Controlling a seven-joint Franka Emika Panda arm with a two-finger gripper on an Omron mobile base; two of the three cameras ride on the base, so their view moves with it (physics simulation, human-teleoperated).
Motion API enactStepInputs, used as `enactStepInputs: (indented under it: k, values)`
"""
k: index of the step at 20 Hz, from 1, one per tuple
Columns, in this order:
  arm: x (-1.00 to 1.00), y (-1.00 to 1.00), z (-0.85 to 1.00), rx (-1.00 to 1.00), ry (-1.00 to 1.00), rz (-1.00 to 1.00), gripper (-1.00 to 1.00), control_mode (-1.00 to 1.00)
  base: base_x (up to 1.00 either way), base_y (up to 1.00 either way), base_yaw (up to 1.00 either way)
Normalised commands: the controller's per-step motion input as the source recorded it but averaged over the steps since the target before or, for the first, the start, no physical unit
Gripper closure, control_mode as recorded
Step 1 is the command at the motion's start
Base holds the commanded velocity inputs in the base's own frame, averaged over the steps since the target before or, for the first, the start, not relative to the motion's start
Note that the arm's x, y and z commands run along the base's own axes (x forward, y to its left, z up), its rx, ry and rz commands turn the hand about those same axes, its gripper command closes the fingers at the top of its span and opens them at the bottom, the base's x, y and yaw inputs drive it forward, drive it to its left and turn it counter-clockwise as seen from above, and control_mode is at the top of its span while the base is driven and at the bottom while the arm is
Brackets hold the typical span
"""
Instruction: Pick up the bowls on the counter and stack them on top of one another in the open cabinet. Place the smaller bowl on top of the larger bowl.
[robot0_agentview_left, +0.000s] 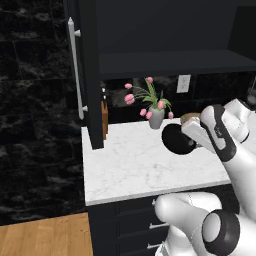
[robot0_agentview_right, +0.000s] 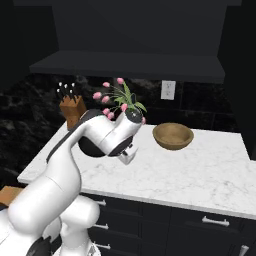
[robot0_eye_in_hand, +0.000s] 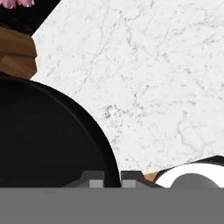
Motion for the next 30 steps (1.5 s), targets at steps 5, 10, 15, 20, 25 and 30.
enactStepInputs:
  k: [5,10,15,20,25,30]
  values:
    - [0.21,-1.0,0.67,0.07,0.09,-0.26,1.0,-1.0,0.0,0.0,0.0]
    - [0.68,-1.0,0.12,0.06,0.14,-0.27,1.0,-1.0,0.0,0.0,0.0]
    - [0.99,-0.92,-0.15,0.03,0.16,-0.36,1.0,-1.0,0.0,0.0,0.0]
    - [0.74,-0.83,-0.2,0.11,0.08,-0.3,1.0,-1.0,0.0,0.0,0.0]
    - [0.67,-0.4,-0.5,0.03,0.01,-0.11,1.0,-1.0,0.0,0.0,0.0]
    - [0.67,0.0,-0.54,0.0,0.01,0.0,1.0,-1.0,0.0,0.0,0.0]
